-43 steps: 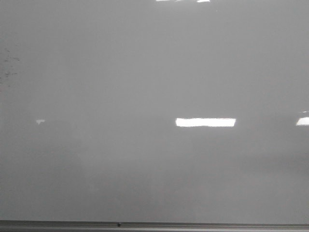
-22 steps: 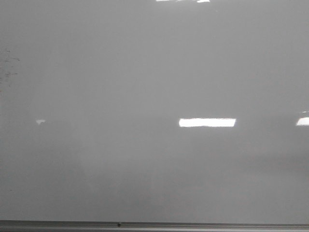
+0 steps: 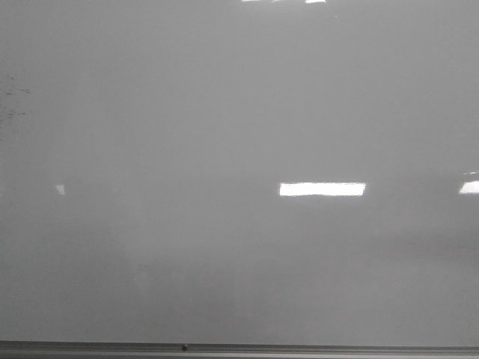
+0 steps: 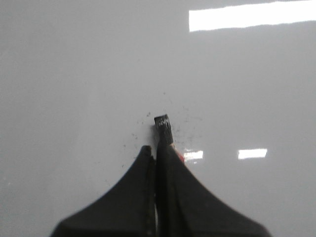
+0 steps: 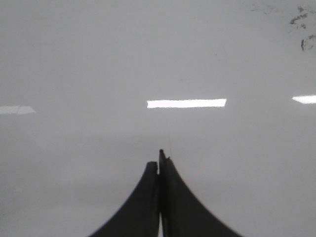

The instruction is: Write number 9 on whiteboard

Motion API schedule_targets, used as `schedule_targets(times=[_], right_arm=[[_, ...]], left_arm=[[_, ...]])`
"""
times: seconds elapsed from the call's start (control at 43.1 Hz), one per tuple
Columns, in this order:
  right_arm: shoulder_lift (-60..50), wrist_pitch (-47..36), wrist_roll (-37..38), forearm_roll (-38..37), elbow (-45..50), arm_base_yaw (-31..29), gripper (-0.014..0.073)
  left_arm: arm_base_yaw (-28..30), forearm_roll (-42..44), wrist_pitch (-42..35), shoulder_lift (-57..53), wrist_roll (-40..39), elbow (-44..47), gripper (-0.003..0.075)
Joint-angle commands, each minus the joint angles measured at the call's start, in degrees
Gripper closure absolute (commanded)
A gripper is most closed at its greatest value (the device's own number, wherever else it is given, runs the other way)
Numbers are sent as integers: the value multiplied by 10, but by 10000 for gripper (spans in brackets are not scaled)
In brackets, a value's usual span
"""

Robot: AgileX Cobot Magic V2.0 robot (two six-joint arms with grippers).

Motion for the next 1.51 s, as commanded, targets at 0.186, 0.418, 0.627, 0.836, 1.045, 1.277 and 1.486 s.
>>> schedule_targets(times=[0.186, 0.418, 0.627, 0.836, 1.045, 1.277, 1.486], right_arm=[[43, 100, -3, 12, -168, -1, 661], [128, 127, -3, 12, -219, -1, 661], [131, 127, -3, 12, -219, -1, 615], [131, 127, -3, 12, -219, -1, 216], [131, 127, -3, 12, -219, -1, 76], [131, 127, -3, 12, -219, -1, 76], [131, 127, -3, 11, -219, -1, 76]], left_arm=[[-3, -13, 124, 73, -6, -155, 739], [-3, -13, 141, 212, -6, -199, 738], [-3, -19, 113, 246, -6, -199, 538], [-3, -20, 92, 249, -6, -198, 64], [-4, -47, 85, 279, -6, -197, 50], [-26, -125, 70, 474, -6, -227, 50], [-67, -125, -37, 660, -6, -279, 50]])
